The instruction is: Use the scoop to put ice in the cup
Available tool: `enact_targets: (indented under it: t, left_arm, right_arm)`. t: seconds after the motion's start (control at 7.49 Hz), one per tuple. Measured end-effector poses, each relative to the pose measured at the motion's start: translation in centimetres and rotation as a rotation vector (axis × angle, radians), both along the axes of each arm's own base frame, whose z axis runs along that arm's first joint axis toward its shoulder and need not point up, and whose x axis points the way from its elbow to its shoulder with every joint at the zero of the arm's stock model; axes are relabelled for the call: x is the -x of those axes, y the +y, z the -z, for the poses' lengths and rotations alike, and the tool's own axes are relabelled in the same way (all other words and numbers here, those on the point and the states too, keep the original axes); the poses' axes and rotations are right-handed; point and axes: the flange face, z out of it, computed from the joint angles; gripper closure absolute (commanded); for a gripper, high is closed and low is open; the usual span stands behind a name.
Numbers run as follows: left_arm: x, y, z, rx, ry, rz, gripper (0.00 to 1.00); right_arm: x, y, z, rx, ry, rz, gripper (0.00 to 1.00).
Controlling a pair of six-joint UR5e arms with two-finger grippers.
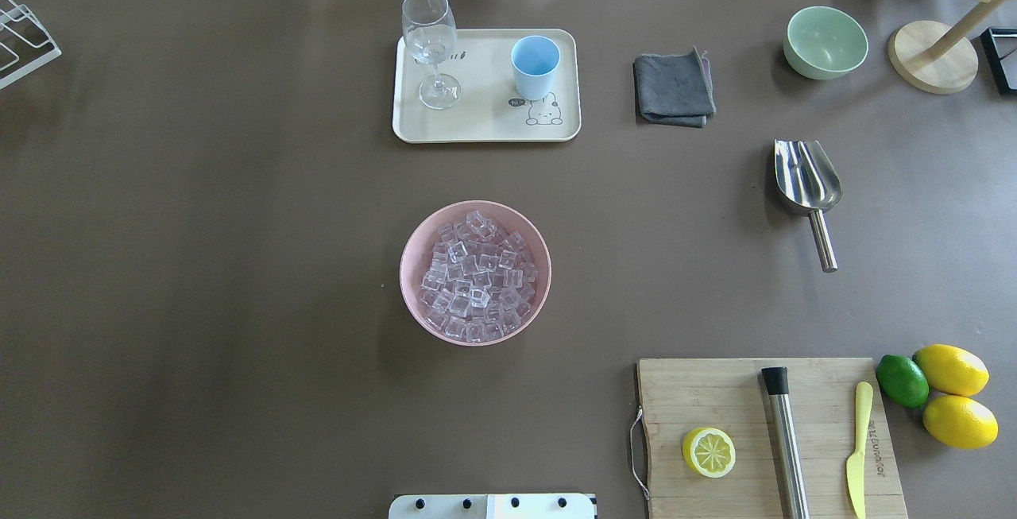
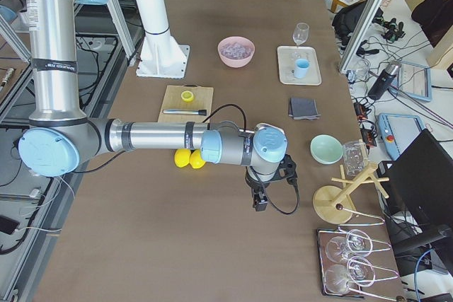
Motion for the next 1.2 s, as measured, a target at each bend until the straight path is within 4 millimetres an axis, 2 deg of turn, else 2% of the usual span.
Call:
enact_targets:
  t: [0.53,0.93,1.2]
  left_arm:
    - [0.0,0.2,-0.2,0.007,0.002,0.001,0.02]
    - [-0.2,-0.1,-0.5,0.033,-0.001,0.013,0.02]
    - [-0.2,-0.3,-0.5,0.043,0.000,0.021,0.02]
  right_arm:
    - [-0.9,0.7,0.1,0.001,0.011,-0.017,0.00]
    - [-1.6,2.3,-0.5,0.012,0.011,-0.031,0.00]
    - [-1.7,2.7,-0.5,0.014,0.013,-0.036,0.00]
